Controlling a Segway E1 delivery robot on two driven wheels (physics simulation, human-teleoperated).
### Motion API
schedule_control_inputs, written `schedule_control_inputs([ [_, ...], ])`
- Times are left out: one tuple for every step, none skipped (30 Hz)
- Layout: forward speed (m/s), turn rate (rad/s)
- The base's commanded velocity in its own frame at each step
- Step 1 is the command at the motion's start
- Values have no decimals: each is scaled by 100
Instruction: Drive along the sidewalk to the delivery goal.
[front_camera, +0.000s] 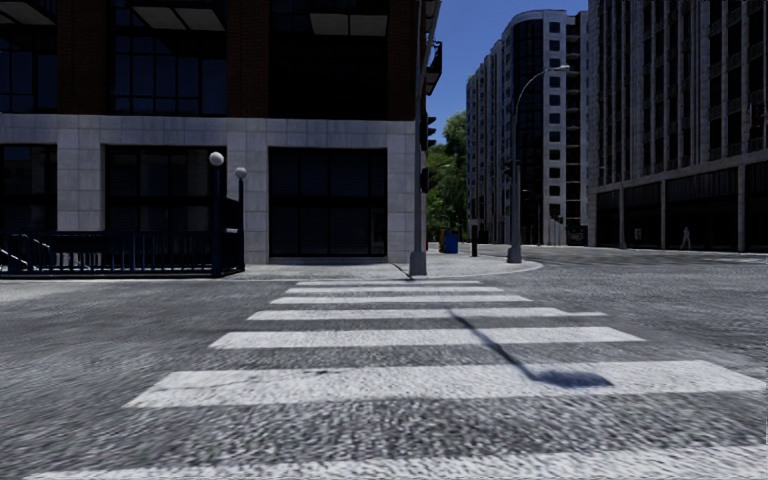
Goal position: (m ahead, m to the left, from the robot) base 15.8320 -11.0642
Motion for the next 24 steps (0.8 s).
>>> schedule_control_inputs([
  [200, 36],
  [200, 37],
  [200, 37],
  [200, 37],
  [200, 38],
  [200, 38],
  [200, 38],
  [200, 38],
  [200, 38],
  [200, 32],
  [200, 0],
  [200, 0],
  [200, 0],
  [200, 0],
  [200, 0],
  [200, 0],
  [200, 0],
  [200, 0],
  [200, 0],
  [200, 0],
  [200, 0],
  [200, 0],
  [200, 0],
  [200, 0],
])
